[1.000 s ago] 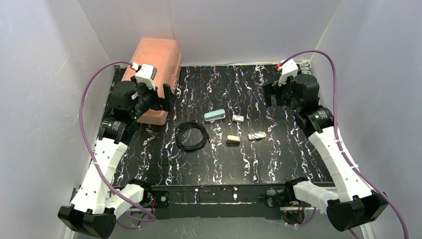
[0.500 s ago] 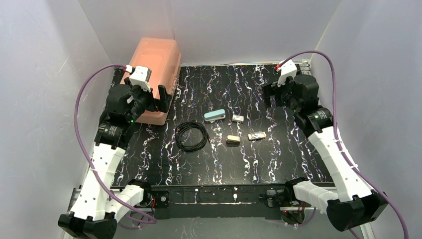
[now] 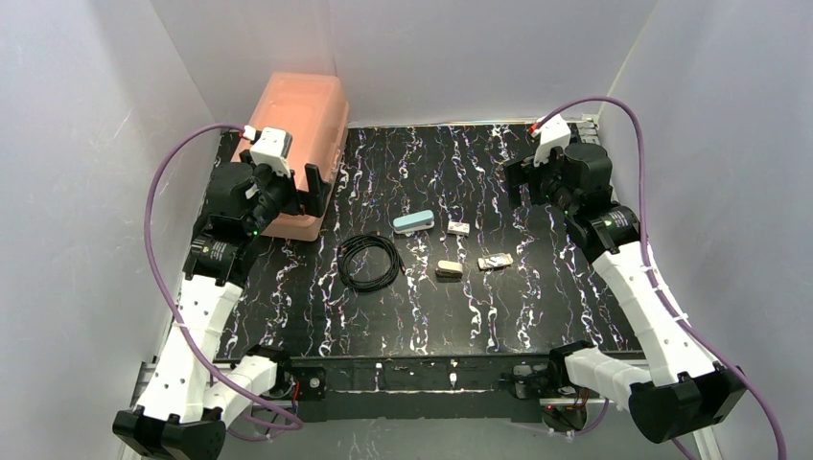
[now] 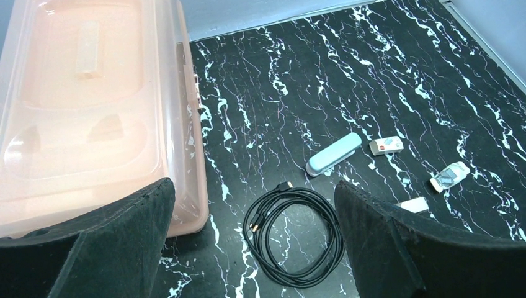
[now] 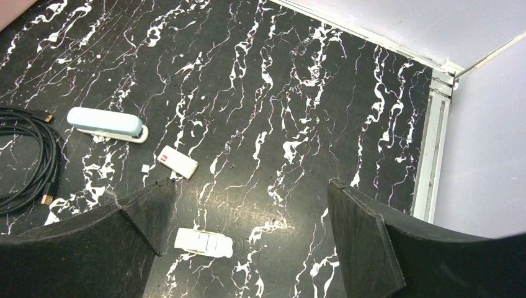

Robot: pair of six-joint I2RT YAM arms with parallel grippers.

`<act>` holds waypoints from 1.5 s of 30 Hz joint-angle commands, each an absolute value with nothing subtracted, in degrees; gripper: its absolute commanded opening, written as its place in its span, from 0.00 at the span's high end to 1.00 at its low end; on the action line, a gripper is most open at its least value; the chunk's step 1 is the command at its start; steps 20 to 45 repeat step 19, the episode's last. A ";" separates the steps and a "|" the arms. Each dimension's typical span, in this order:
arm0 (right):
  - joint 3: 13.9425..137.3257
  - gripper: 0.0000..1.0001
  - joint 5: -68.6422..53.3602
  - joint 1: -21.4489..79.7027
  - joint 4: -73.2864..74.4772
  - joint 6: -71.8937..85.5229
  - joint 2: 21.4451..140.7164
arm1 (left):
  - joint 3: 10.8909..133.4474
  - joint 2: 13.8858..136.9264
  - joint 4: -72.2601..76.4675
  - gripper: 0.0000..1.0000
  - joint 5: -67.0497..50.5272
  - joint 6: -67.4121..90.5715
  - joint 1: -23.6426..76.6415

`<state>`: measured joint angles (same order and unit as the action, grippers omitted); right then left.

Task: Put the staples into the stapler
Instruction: Reset both arms

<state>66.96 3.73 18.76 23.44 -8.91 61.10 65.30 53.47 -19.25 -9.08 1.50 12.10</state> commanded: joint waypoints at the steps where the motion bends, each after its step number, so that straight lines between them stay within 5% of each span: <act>1: 68.65 0.01 4.34 18.49 21.34 -7.92 61.01 | 64.53 53.44 -18.09 0.01 -9.32 0.89 11.78; 45: 66.80 0.01 4.38 18.24 21.02 -7.76 59.84 | 64.16 52.76 -17.39 0.02 -5.72 0.90 11.26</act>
